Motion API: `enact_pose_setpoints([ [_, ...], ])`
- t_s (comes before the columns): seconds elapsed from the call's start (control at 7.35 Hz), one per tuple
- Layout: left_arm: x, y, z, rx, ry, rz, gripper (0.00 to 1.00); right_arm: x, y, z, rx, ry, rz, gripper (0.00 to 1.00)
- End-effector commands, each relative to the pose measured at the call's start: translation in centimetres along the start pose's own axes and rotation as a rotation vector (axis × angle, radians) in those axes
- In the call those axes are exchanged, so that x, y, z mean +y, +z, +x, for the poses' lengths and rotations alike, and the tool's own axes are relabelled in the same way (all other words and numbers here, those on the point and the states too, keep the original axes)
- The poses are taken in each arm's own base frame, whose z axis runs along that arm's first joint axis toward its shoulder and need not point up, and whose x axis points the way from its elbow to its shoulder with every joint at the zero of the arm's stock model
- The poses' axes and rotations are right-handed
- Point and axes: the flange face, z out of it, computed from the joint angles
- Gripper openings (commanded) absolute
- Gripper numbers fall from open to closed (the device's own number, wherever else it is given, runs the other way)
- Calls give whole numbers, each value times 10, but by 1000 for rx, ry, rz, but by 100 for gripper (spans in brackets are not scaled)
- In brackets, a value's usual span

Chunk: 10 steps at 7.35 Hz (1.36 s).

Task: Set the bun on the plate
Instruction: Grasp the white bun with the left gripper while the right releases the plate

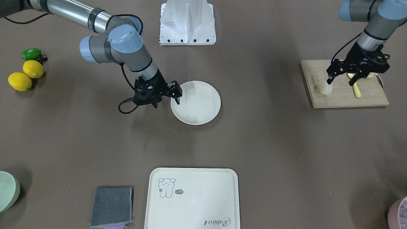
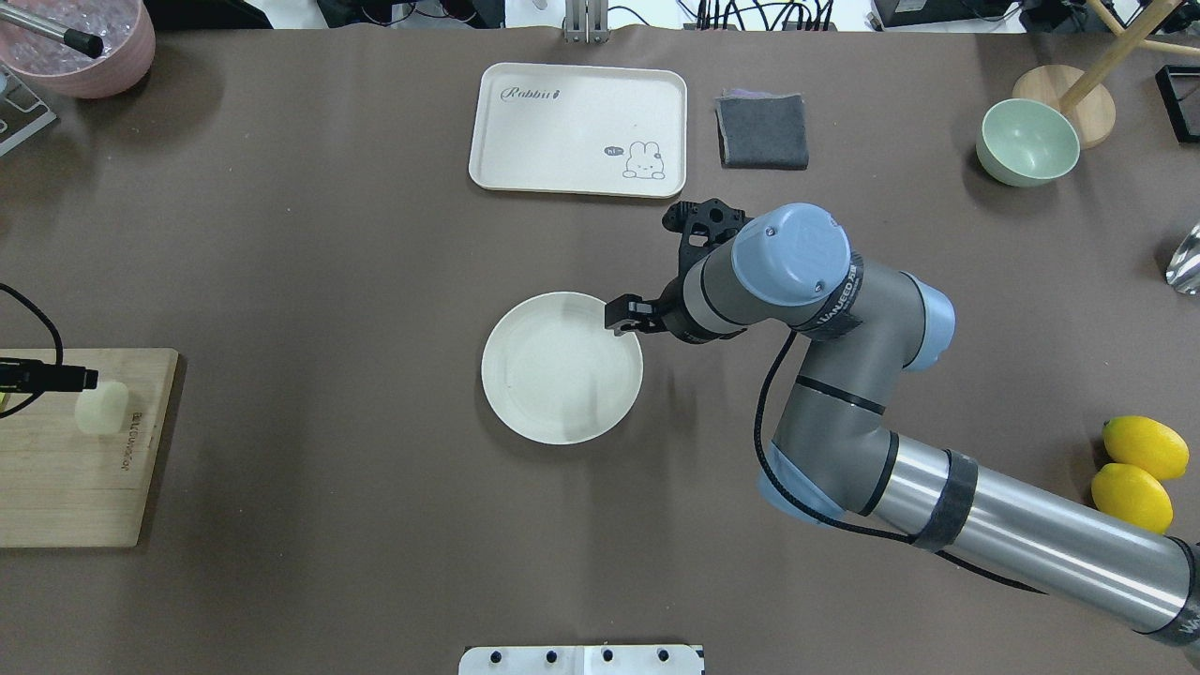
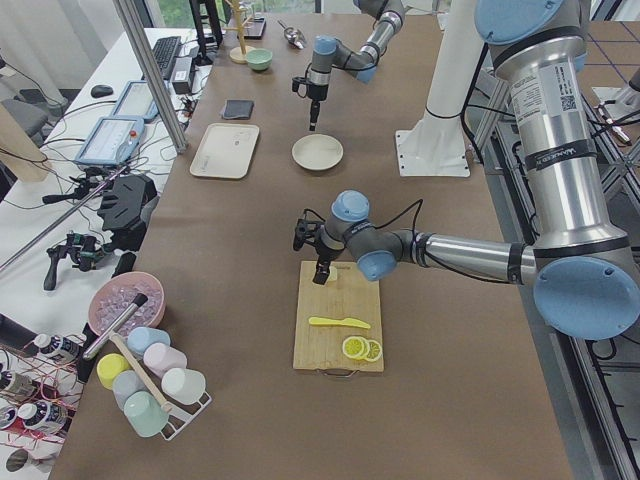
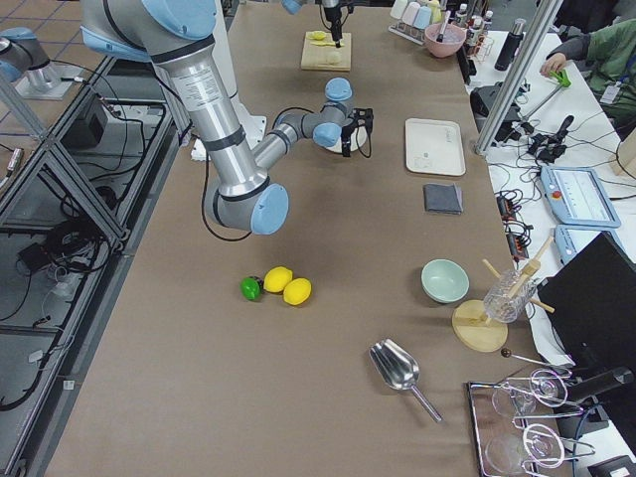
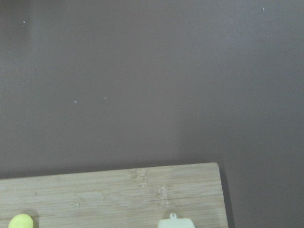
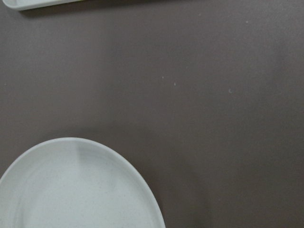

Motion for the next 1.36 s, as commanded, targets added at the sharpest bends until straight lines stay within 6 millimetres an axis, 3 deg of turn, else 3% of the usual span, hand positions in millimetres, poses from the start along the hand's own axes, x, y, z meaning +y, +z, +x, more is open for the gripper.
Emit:
enact_pose_setpoints([
  [0.0, 15, 12, 6, -4, 27, -23, 98, -27, -22, 14, -17, 26, -15, 100],
  [0.27, 20, 24, 15, -8, 51, -31, 96, -37, -25, 24, -4, 31, -2, 100],
  [0.41, 23, 28, 17, -16, 61, -28, 73, -36, -24, 26, -3, 31, -3, 100],
  [0.54, 22, 30, 16, -20, 60, -27, 63, -36, -25, 27, -3, 31, -3, 100],
  [1.22, 16, 37, 22, -12, 62, -22, 33, -45, -35, 32, -11, 45, -12, 100],
])
